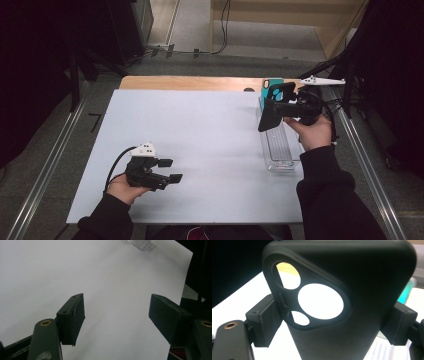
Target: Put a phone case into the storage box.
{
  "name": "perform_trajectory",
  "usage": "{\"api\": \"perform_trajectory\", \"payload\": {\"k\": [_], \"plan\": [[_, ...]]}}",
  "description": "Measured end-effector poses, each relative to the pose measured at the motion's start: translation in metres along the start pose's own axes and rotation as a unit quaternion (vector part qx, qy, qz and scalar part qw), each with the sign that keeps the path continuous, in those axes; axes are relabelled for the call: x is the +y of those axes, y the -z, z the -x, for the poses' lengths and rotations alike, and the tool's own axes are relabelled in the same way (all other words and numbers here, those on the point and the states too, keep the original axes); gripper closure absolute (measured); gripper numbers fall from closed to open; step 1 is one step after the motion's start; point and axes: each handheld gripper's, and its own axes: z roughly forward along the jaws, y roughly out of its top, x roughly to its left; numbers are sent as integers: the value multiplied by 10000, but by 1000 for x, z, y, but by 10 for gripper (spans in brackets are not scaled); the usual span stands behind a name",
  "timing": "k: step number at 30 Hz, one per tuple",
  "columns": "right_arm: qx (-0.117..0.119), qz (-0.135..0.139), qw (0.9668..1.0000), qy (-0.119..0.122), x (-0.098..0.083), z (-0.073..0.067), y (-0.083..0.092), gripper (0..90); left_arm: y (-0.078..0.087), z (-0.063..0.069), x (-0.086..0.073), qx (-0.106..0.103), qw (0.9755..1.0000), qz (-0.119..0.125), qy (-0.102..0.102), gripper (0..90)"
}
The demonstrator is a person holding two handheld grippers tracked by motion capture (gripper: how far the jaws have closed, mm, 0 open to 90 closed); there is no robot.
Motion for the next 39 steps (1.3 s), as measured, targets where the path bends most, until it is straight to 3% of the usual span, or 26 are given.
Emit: {"api": "perform_trajectory", "payload": {"k": [11, 18, 27, 39], "plan": [[-750, 131, 9966, -312, 11, 29, -19, 135, 6, -4, -7, 29, 9999, 54, 120, 297], [-1024, 47, 9938, -429, 4, 47, -43, 136, 5, -4, -8, 48, 10000, -32, 75, 297], [-1211, -88, 9906, -635, -10, 60, -76, 133, 3, -4, -8, 18, 10000, -52, 59, 297], [-1454, -306, 9875, -518, -19, 64, -104, 131, 2, -4, -9, -37, 9999, -109, 13, 297]]}}
